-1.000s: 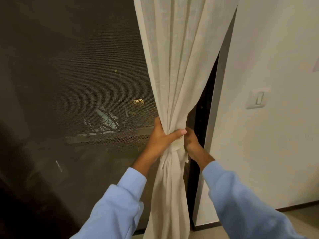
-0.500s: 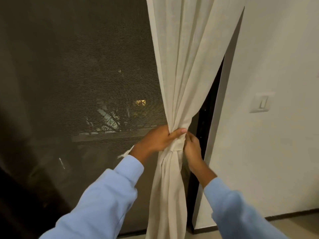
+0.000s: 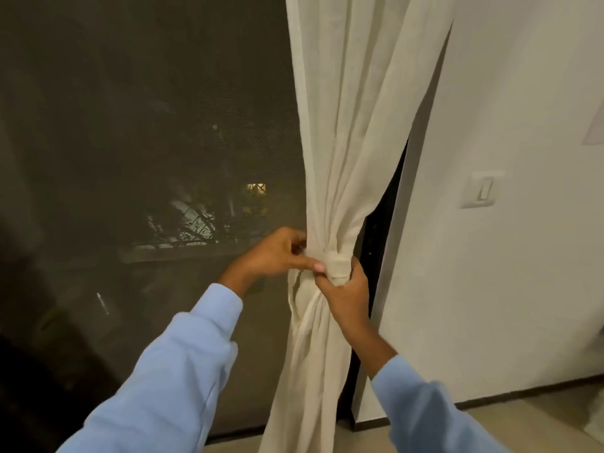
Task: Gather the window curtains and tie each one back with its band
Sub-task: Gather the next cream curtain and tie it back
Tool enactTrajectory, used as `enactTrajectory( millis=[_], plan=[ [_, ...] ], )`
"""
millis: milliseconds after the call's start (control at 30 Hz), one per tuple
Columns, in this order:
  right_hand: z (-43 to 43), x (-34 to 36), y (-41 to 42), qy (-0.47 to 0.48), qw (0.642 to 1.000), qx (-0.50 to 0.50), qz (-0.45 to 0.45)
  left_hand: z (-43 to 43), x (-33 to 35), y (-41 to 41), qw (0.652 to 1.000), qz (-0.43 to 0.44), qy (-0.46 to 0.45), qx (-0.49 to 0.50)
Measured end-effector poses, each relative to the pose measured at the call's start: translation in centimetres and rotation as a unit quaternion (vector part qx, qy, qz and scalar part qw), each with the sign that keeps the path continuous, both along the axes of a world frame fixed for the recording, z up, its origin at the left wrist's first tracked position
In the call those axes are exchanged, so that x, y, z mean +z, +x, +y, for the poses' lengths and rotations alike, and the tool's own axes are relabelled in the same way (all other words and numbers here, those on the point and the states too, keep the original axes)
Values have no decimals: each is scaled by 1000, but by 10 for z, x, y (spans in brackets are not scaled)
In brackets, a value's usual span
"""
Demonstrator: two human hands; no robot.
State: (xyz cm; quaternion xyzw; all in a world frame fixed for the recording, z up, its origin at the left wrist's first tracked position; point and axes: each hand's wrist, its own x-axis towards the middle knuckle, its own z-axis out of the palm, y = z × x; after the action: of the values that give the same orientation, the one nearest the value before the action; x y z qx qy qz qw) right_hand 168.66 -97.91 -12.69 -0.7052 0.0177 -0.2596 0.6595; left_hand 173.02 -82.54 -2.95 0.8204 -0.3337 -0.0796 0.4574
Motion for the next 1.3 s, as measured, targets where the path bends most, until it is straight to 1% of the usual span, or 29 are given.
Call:
enactTrajectory(
  millis=[67, 133, 233, 400, 533, 600, 733, 800, 900, 967, 1067, 1133, 1200, 1233, 1267, 1300],
  plan=[
    [0, 0, 0, 8, 1000, 1, -3, 2, -9, 2, 1000, -2, -2, 31],
    [0, -1, 0, 11, 1000, -4, 5, 2, -15, 1, 997, 3, -24, 67],
    [-3, -2, -1, 23, 999, -25, 7, 5, -18, 2, 992, -1, -40, 121],
    [-6, -1, -7, 49, 998, -41, -14, 18, -11, 10, 982, -70, 18, 177],
    [-9, 0, -9, 71, 994, -60, -48, 28, -14, 12, 952, -150, 92, 251],
    [-9, -1, -7, 74, 993, -72, -56, 26, -17, 4, 943, -169, 127, 257],
    [-7, -4, 1, 43, 988, -134, -62, 6, -22, -25, 956, -144, 153, 206],
    [-4, -4, 3, 7, 980, -184, -79, -10, -23, -44, 958, -160, 132, 198],
    [1, -5, 3, -44, 956, -238, -163, -32, -24, -69, 956, -172, 110, 210],
    [5, -2, 1, -53, 945, -244, -213, -43, -23, -79, 949, -181, 113, 232],
    [9, -9, -3, -125, 924, -224, -284, -53, -22, -85, 939, -219, 92, 248],
    [10, -11, -7, -93, 945, -167, -266, -54, -21, -85, 938, -237, 90, 236],
    [5, -14, -12, -91, 959, -130, -236, -49, -20, -79, 949, -213, 79, 217],
    [0, -13, -12, -86, 965, -108, -222, -47, -19, -73, 958, -181, 41, 221],
    [-3, -10, -13, -71, 973, -84, -202, -44, -18, -65, 959, -146, -22, 241],
    [-5, -6, -15, -73, 973, -86, -199, -42, -16, -56, 952, -115, -92, 267]
  ],
)
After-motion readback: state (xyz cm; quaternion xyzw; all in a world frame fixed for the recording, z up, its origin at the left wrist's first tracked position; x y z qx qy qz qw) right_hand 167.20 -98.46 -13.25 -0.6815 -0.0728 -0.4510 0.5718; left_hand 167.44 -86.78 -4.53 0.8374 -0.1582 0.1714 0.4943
